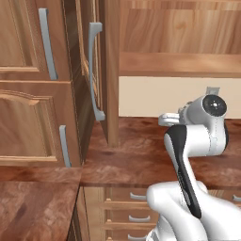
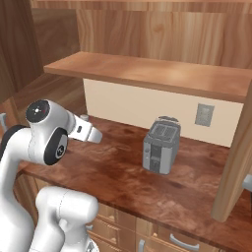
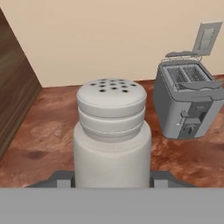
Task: Move the shaker and shaker from the cabinet to the dining counter.
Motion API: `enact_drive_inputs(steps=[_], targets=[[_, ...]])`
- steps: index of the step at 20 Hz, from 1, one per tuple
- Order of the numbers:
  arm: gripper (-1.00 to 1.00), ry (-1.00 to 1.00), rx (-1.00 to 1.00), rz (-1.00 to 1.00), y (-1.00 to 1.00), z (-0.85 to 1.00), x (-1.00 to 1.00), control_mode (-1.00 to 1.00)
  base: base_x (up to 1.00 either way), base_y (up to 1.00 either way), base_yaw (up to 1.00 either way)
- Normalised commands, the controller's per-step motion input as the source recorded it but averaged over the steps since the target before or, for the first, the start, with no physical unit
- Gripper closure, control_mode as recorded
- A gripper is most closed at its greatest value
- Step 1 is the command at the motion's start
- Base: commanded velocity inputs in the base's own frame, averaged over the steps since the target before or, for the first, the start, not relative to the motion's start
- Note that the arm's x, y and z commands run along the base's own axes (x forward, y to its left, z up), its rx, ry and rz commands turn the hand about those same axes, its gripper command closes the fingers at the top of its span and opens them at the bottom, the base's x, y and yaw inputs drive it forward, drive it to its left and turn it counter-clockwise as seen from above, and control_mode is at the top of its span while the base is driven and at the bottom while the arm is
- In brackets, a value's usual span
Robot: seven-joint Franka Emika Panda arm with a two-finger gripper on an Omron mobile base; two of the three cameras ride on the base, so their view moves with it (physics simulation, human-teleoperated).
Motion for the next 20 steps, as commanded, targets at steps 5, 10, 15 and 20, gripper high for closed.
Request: enact_drive_inputs(steps=[5,10,15,20], targets=[[1.0,0.0,0.0,0.0,0.0,0.0,0.0,1.0,-0.45,-0.03,-0.01],[1.0,0.0,0.0,0.0,0.0,0.0,0.0,1.0,-0.65,-0.08,-0.06],[1.0,0.0,0.0,0.0,0.0,0.0,0.0,1.0,-0.7,-0.07,-0.12],[1.0,0.0,0.0,0.0,0.0,0.0,0.0,1.0,-0.71,-0.08,-0.14]])
